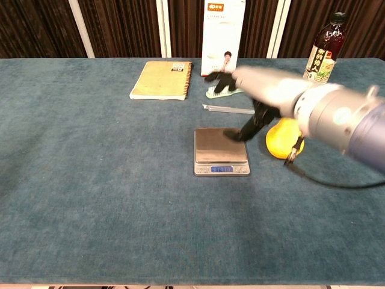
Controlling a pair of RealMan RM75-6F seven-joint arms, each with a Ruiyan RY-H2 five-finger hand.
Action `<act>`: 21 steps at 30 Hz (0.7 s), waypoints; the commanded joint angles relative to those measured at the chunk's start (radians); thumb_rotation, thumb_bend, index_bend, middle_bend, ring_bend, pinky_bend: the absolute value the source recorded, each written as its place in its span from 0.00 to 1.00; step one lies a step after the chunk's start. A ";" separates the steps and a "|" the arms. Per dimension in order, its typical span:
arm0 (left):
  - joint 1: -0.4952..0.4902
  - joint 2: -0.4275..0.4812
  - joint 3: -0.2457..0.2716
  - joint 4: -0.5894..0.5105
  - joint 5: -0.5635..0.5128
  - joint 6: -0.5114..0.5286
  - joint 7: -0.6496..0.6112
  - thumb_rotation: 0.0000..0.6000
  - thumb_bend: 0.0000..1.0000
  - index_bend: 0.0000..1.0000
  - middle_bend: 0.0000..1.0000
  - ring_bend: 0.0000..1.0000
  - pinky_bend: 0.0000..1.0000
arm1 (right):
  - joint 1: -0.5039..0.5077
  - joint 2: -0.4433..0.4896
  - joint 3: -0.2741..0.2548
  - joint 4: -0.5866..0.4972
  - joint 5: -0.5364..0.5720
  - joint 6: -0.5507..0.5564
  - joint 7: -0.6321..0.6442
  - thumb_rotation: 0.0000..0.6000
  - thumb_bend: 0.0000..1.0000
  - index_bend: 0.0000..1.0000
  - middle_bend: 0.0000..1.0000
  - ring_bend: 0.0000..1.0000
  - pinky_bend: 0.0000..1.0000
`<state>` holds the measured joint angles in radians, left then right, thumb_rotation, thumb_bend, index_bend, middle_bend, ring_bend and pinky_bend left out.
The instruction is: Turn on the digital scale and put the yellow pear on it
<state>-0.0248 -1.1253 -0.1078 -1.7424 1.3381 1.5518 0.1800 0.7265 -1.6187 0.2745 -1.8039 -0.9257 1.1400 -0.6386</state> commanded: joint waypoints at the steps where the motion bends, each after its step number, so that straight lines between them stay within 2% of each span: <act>1: 0.000 0.000 0.000 0.000 0.000 0.000 0.000 1.00 0.10 0.07 0.00 0.00 0.00 | -0.003 0.052 0.038 0.011 0.002 -0.016 0.045 1.00 0.39 0.00 0.11 0.06 0.08; 8: 0.000 -0.001 0.001 -0.002 0.002 0.002 0.002 1.00 0.10 0.07 0.00 0.00 0.00 | -0.003 0.136 0.057 0.054 0.076 -0.094 0.094 1.00 0.39 0.00 0.11 0.05 0.04; 21: 0.001 -0.003 0.003 -0.003 0.005 0.004 0.010 1.00 0.10 0.07 0.00 0.00 0.00 | -0.039 0.173 -0.010 0.108 0.098 -0.156 0.192 1.00 0.39 0.00 0.11 0.05 0.00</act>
<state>-0.0238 -1.1281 -0.1047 -1.7455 1.3427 1.5555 0.1904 0.6924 -1.4464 0.2721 -1.7031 -0.8269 0.9894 -0.4547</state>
